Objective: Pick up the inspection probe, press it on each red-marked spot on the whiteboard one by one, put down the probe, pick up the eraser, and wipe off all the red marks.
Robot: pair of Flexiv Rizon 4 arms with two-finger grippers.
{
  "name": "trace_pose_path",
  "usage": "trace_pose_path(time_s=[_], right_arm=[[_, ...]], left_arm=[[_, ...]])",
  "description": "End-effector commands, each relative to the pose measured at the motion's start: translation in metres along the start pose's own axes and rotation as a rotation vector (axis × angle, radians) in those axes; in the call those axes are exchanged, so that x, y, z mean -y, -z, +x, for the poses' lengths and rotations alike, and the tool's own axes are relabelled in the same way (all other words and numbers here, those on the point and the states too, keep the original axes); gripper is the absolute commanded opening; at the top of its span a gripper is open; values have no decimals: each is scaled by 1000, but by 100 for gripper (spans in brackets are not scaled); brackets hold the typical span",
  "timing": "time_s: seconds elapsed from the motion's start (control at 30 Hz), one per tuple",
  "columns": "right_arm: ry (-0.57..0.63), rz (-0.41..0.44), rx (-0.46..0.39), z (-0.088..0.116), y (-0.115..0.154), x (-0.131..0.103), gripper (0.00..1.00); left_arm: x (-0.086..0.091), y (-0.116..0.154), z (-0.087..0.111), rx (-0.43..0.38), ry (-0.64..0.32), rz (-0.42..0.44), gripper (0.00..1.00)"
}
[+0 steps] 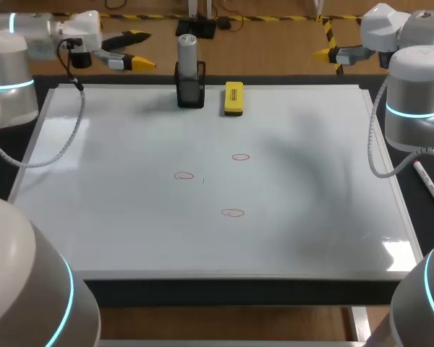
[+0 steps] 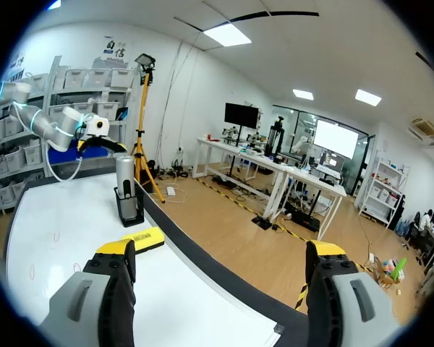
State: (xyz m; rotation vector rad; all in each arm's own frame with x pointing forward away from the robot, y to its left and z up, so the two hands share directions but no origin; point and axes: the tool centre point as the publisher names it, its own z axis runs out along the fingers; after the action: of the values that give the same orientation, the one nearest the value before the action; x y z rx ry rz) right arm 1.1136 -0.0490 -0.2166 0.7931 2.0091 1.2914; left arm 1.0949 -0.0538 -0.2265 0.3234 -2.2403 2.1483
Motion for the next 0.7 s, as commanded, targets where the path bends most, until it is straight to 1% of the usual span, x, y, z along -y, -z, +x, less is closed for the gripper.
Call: trace_pose_path(time_s=[0.03,0.33,0.63,0.7], right_arm=[[0,2,-1,0,0,0,100],[0,2,-1,0,0,0,100],[0,2,-1,0,0,0,100],[0,2,-1,0,0,0,100]], left_arm=[[-5,-22,-11,-172,-6,9,100],[-11,-53,-22,-205,-30,25,100],[-21,-74,-38,-202,-36,43,100],[-24,-78,-43,-191,-35,46,100]])
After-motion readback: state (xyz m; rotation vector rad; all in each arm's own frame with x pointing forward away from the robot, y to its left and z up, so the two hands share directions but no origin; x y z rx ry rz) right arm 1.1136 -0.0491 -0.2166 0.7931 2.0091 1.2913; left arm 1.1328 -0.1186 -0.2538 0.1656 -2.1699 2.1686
